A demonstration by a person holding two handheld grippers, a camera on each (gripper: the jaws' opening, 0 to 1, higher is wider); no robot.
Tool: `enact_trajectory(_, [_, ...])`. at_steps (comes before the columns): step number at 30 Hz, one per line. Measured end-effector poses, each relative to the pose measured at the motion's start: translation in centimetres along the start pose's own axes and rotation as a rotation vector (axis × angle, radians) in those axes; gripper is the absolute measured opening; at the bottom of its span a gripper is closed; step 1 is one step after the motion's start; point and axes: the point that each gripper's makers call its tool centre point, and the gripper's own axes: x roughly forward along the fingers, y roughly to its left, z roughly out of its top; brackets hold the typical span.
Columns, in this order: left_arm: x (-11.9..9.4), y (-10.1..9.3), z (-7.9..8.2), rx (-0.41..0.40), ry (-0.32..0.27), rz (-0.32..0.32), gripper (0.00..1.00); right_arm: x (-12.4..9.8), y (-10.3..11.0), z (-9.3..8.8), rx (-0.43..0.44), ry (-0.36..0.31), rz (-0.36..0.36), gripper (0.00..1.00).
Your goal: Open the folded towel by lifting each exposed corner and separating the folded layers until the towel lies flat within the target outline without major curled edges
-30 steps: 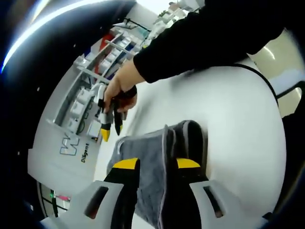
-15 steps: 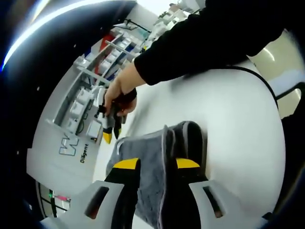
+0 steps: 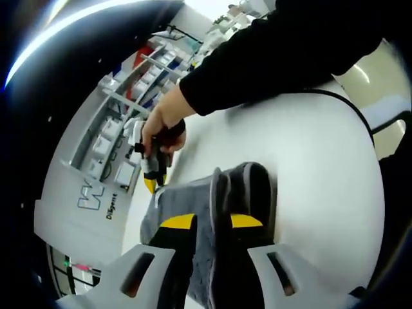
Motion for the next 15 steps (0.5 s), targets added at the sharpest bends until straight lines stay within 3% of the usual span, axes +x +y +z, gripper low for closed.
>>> enact_trajectory(10, [0.1,-0.8,0.2,-0.006,-0.01,-0.034,0.06,-0.1,0.0,0.3,-0.029,0.015,0.017,0.07])
enact_trajectory(15, [0.3,-1.4,0.0,-0.012,-0.006,-0.058,0.06,0.1,-0.5,-0.2,-0.04,0.029,0.0,0.07])
